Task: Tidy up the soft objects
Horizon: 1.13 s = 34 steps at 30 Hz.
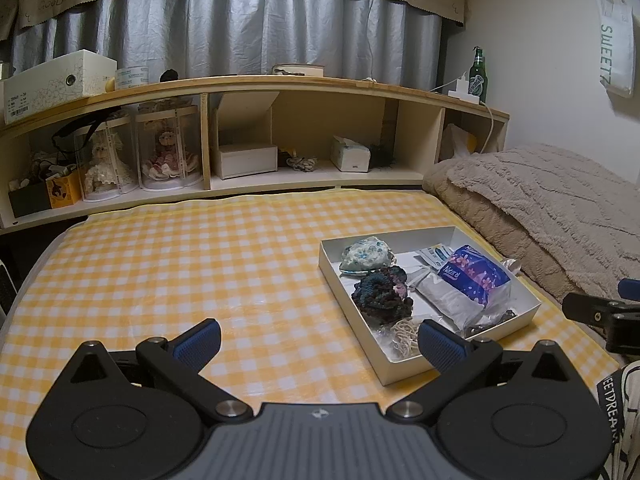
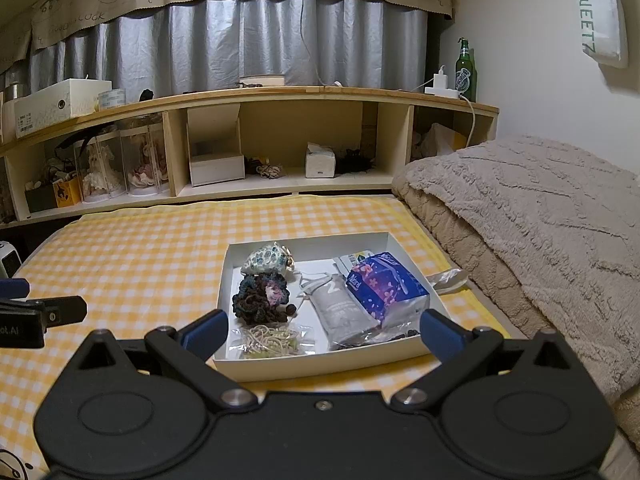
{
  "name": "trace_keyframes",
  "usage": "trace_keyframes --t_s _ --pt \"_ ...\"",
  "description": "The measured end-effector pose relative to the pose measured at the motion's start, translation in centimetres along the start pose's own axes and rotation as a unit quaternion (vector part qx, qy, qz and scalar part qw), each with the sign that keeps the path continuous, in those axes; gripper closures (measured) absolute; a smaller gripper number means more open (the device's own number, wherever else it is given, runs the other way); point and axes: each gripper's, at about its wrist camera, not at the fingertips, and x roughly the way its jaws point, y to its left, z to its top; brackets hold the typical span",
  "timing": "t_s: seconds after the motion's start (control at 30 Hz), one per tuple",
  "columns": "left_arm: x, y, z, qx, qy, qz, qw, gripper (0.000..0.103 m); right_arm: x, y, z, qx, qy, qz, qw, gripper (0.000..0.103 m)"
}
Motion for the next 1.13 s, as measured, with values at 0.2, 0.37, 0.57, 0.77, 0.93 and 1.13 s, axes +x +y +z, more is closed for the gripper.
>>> trace_keyframes --t_s 0.2,0.37,0.57,0.77,0.93,1.13 --pt "0.0 -0.04 -0.02 0.0 0.0 0.001 1.0 0.0 -0.01 0.02 0.02 0.0 0.0 0.0 1.0 0.0" --pt "-0.01 -0.07 -0.02 0.0 0.0 0.001 1.0 0.0 -0.01 0.01 0.01 0.0 0.0 0.0 1.0 0.0" --pt "0.01 -0.14 -0.05 -0.001 0.0 0.001 1.0 0.0 0.03 -0.04 0.02 0.0 0.0 0.0 1.0 0.0" --pt "0.01 -0.07 -0.07 -0.001 0.0 0.001 1.0 0.0 0.03 -0.04 0.04 0.0 0.0 0.0 1.0 0.0" --pt "0.13 -0.64 0.06 -0.002 0.001 0.003 1.0 0.0 0.01 -0.01 0.05 -0.001 0.0 0.0 1.0 0.0" --pt "0.09 -0.79 0.01 -0.003 0.002 0.003 1.0 0.0 0.01 0.0 0.06 -0.001 0.0 0.0 1.0 0.0"
